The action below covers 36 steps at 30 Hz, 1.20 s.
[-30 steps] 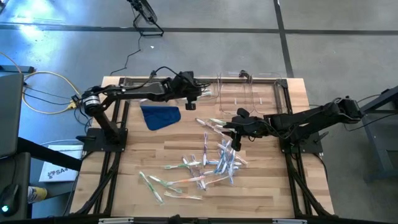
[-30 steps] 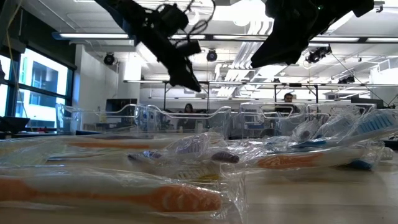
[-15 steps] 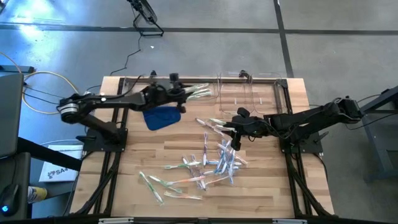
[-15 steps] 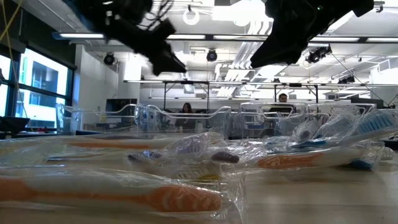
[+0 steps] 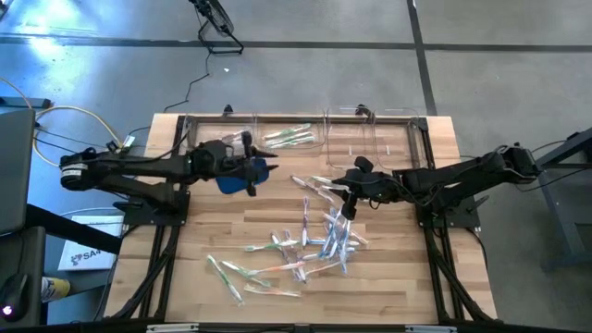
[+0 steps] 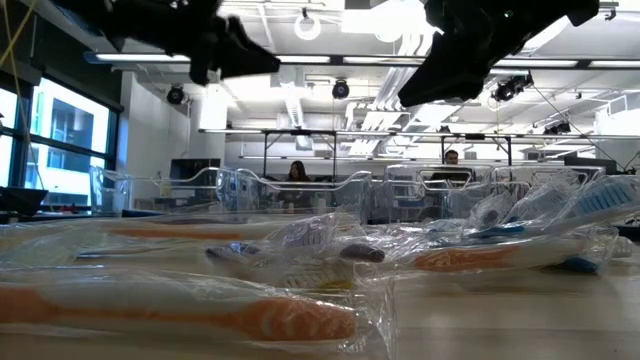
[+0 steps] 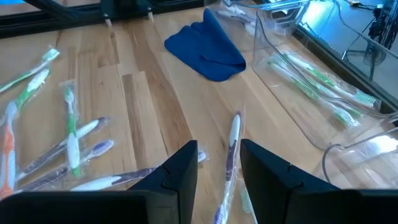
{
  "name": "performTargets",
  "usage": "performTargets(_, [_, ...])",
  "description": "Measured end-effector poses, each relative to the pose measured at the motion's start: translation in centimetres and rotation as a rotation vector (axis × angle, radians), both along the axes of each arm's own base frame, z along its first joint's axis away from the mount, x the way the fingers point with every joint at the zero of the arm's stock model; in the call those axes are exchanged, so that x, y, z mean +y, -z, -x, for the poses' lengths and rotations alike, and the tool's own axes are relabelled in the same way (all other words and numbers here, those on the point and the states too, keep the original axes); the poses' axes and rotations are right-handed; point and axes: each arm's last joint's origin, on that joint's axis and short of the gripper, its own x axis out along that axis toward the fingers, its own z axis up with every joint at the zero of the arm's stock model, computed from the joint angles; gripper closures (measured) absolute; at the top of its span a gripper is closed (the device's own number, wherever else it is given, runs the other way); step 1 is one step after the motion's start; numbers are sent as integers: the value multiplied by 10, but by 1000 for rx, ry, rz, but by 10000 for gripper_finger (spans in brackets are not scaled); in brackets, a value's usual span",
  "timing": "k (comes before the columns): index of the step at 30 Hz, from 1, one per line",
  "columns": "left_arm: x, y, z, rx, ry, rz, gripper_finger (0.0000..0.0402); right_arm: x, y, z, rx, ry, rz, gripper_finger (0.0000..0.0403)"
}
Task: Pick & Place Toothbrushes
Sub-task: Put the blue toothbrush into the right transparent bin
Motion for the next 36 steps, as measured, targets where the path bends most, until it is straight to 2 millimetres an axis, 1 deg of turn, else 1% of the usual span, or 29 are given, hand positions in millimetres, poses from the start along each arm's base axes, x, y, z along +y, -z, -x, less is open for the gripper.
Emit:
performTargets(5, [-16,-8,6,-19,67,-24,270,0,0,0,0,0,0,289])
performTargets(11, [-25,-11,9,-28,102,-26,270,0,0,0,0,0,0,289])
performTargets(36, [-24,-8,9,-2,101,-34,270,0,0,0,-1,-1,0,289])
